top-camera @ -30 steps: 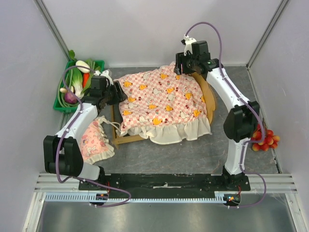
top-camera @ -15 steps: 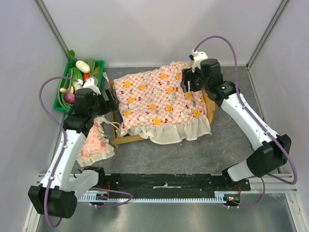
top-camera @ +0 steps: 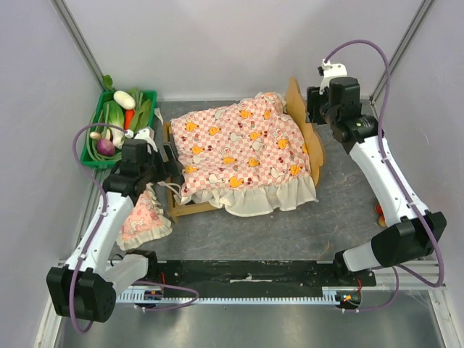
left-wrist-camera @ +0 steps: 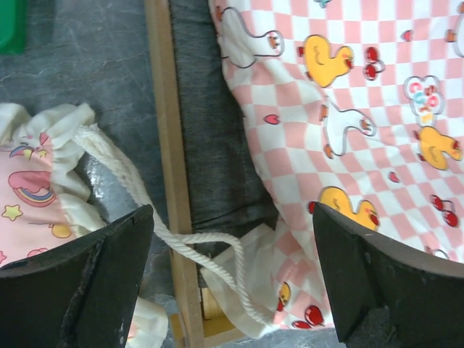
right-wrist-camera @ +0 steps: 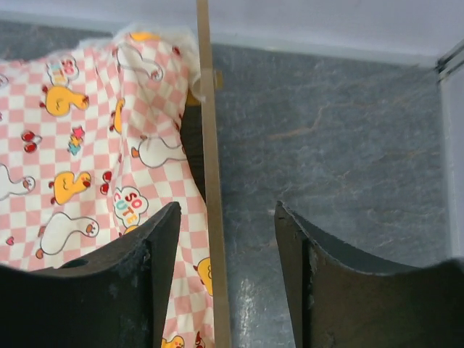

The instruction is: Set up the pet bed

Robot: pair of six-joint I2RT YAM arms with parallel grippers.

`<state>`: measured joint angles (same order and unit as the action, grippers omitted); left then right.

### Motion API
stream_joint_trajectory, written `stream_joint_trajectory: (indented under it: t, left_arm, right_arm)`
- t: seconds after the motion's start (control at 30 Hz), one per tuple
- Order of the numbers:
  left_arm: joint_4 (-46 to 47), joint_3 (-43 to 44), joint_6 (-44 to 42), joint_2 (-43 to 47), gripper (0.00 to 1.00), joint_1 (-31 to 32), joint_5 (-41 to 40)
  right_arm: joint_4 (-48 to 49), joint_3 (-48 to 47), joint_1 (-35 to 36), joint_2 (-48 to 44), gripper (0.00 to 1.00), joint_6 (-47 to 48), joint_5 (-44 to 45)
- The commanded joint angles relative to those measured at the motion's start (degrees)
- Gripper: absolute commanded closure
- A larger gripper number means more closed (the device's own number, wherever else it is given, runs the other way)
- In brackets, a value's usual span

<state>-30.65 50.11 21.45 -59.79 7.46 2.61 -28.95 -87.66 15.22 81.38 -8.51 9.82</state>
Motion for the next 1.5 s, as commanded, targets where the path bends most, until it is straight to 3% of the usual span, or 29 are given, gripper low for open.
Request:
stream_joint_trajectory:
  t: [0.0,0.27,0.5,0.73,0.83,0.87,0.97,1.1,1.23,1.33,1.47]
  left_arm:
    - [3.85,0.60,1.05,4.85,0.04,-0.26,5.29]
    - [1.21,2.71,-1.41,4.33,0.04,-0.34,8.01]
    - [1.12,2.54,-2.64,5.38,0.05,-0.26,11.18]
    - [3.22,2.63,-3.43,5.74,0.05,-0.08,18.21]
    - [5.16,2.10,-3.44,5.91,0.05,1.06,19.44]
    - [6.65,1.58,-3.52,5.91,0.05,1.67,19.62]
    - [9.37,0.52,-2.74,5.39,0.07,5.27,16.56]
    - [12.11,-0.97,2.18,5.47,0.07,10.37,6.81]
    - [12.72,-3.69,5.35,6.87,0.07,10.38,-1.97]
    - [13.34,-5.71,6.05,9.77,0.06,10.38,-5.67]
    - [13.69,-7.83,6.76,12.68,0.05,9.94,-8.41]
  right_arm:
    - [-1.29,2.22,-2.48,2.90,0.44,-0.71,-6.20]
    - [0.74,5.74,-3.18,2.64,0.54,-1.24,-6.58]
    - [1.70,9.87,-7.48,-0.52,0.98,1.74,-4.21]
    - [3.72,7.78,-14.87,-2.72,0.99,6.84,-8.24]
    - [2.33,4.53,-14.87,-0.18,0.86,7.73,-14.56]
    - [1.62,3.64,-14.87,0.96,0.63,6.68,-15.35]
    - [1.44,2.58,-14.87,-0.25,0.35,3.78,-20.36]
    - [4.68,5.28,-14.18,-7.63,0.29,-0.97,-27.13]
    - [11.61,14.77,-1.12,-16.76,0.30,-6.67,-27.93]
    - [20.29,26.10,9.16,-20.20,0.36,-14.94,-26.79]
    - [24.73,32.55,24.91,-18.29,0.36,-16.02,-14.43]
